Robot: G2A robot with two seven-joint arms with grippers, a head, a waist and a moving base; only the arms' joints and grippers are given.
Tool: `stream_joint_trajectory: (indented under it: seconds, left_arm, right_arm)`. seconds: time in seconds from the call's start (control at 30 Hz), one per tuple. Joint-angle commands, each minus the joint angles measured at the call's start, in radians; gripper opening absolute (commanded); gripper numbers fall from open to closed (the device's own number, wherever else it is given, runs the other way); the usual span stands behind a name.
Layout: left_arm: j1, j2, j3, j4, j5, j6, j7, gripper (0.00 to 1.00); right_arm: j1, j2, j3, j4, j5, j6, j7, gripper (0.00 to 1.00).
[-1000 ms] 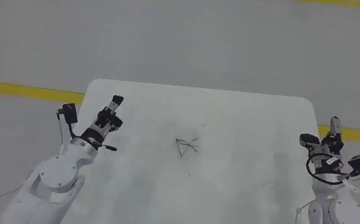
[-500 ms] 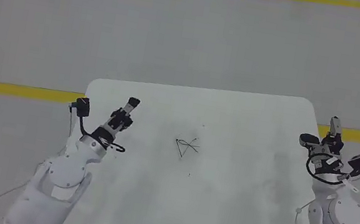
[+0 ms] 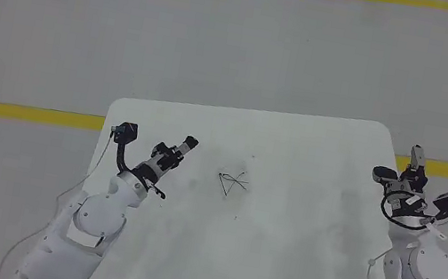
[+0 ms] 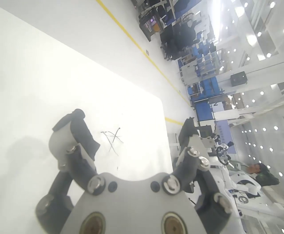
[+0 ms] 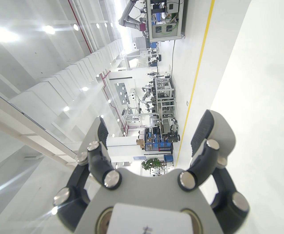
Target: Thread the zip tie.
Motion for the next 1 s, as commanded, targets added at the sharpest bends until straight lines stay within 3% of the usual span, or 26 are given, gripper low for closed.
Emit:
stream_joint_trajectory:
  seconds: [0.0,0.47,0.53,0.6,0.73,0.9,0.93,0.97]
  left_arm:
    - [0.0,0.0,0.0,0.0,0.0,0.0,0.0,1.0]
    - [0.0,0.0,0.0,0.0,0.0,0.0,0.0,1.0]
    - [-0.02,0.002,0.018,-0.029,0.062,-0.022,-0.012,1.0]
    - [-0.046,0.001,0.051,-0.034,0.119,-0.016,-0.029,1.0]
    - [-0.13,-0.001,0.109,-0.024,0.184,-0.001,-0.136,1.0]
    - [-0.269,-0.005,0.212,0.04,0.338,0.009,-0.287,1.0]
    - [-0.297,-0.005,0.235,0.062,0.388,0.008,-0.313,1.0]
    - [-0.325,-0.006,0.255,0.087,0.485,0.015,-0.299,1.0]
  right_arm:
    - [0.0,0.0,0.0,0.0,0.0,0.0,0.0,1.0]
    - [0.0,0.0,0.0,0.0,0.0,0.0,0.0,1.0]
    - [0.0,0.0,0.0,0.0,0.0,0.0,0.0,1.0]
    - [0.0,0.0,0.0,0.0,0.0,0.0,0.0,1.0]
    - [0.0,0.0,0.0,0.0,0.0,0.0,0.0,1.0]
    - [0.0,0.0,0.0,0.0,0.0,0.0,0.0,1.0]
    - [0.0,0.0,0.0,0.0,0.0,0.0,0.0,1.0]
    - [0.0,0.0,0.0,0.0,0.0,0.0,0.0,1.0]
